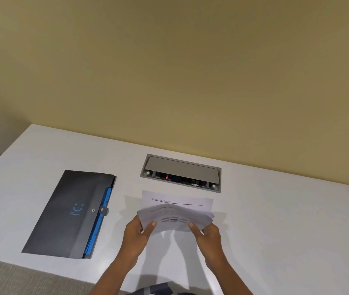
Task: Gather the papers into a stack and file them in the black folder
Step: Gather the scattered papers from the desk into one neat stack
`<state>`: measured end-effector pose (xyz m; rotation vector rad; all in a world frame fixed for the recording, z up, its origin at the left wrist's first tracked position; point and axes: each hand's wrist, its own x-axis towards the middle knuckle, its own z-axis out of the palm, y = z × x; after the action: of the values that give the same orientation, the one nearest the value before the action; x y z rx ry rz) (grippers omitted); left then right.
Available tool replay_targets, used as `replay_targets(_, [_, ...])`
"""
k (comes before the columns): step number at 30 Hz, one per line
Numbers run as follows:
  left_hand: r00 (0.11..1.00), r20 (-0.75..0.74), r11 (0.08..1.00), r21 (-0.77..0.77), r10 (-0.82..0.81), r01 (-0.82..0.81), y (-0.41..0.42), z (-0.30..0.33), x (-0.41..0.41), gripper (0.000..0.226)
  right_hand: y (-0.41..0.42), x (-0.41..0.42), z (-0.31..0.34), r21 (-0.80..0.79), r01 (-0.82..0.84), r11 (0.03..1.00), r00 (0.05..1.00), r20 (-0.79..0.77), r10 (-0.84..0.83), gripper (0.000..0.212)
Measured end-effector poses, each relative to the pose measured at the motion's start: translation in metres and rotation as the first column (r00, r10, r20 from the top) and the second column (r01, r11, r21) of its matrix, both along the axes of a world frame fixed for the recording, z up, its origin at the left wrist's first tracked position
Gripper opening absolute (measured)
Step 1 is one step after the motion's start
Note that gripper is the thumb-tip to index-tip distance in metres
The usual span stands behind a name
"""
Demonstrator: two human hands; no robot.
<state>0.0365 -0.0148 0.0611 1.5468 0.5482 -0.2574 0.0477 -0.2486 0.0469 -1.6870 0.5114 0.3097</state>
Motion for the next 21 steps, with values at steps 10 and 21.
replay_targets(10, [0.990, 0.140, 0.998, -0.060, -0.022, 0.031, 0.024, 0.028, 0.025, 0.049, -0.014, 0.025, 0.014, 0.072, -0.083, 0.994, 0.995, 0.061, 0.078, 0.022])
replay_targets(21, [0.983, 0.182, 0.998, -0.058, -0.009, 0.020, 0.025, 0.031, 0.033, 0.046, -0.021, 0.043, -0.001, -0.018, -0.161, 0.987, 0.979, 0.126, 0.161, 0.056])
